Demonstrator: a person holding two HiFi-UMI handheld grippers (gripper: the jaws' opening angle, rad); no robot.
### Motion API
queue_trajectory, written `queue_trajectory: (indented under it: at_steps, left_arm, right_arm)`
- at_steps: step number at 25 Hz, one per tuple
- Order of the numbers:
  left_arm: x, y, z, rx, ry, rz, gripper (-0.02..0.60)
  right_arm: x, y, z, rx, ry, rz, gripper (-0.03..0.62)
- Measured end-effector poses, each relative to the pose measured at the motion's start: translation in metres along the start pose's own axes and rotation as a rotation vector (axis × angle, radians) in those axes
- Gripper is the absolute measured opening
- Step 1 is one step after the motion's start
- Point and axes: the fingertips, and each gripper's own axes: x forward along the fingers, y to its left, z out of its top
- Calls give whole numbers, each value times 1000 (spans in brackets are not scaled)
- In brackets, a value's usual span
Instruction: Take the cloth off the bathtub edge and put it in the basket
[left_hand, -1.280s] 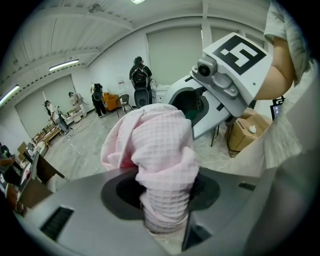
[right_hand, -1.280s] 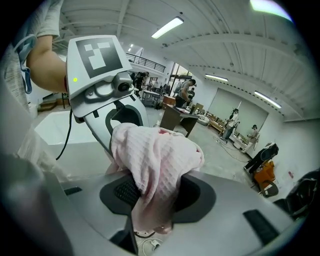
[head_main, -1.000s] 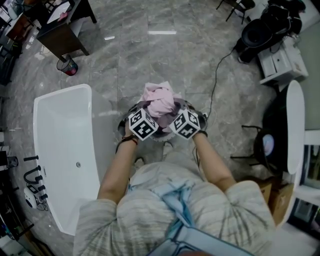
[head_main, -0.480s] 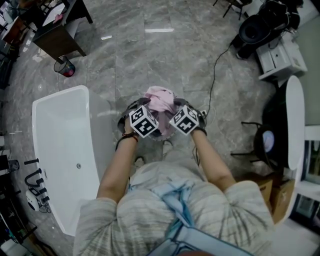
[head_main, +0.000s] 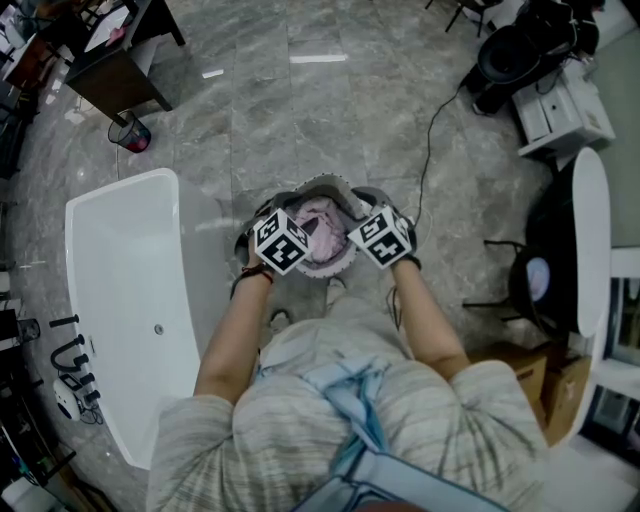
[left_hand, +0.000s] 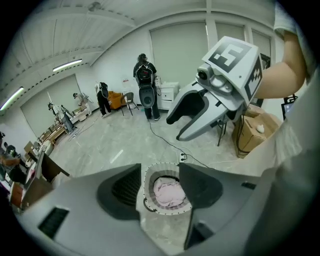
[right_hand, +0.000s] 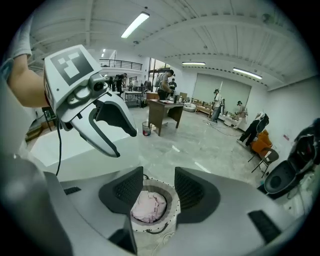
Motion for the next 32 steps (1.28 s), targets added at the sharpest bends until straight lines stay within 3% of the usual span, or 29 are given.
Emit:
queue_trajectory:
  at_steps: [8,16,23,28,29,31,32]
  left_arm:
    - [-7,-5,-5,-48,-46,-7,224]
    - [-47,2,31,-124,-266,-4,222]
    - [-103,11,56,-150,-440,38,220]
    - [-131,13,60,-137,-535,78,91]
    - [-136,13,60,-139,-558,84,52]
    - [-144,14,59,-139,-594,93,4]
    - [-147,13,59,-134,-604,96,3]
  right_arm:
    - [-6,10,7,55,-69,23,175]
    - [-41,10,58,254,-344,134,173]
    - [-78,26,104,242,-542,224,173]
    - [-95,41,118,195,-616,271,172]
    - [-97,44,119,187,-626,280,139]
    - [-104,50,122,172,-654,299,5]
    - [-107,54,125,161,-666,311,5]
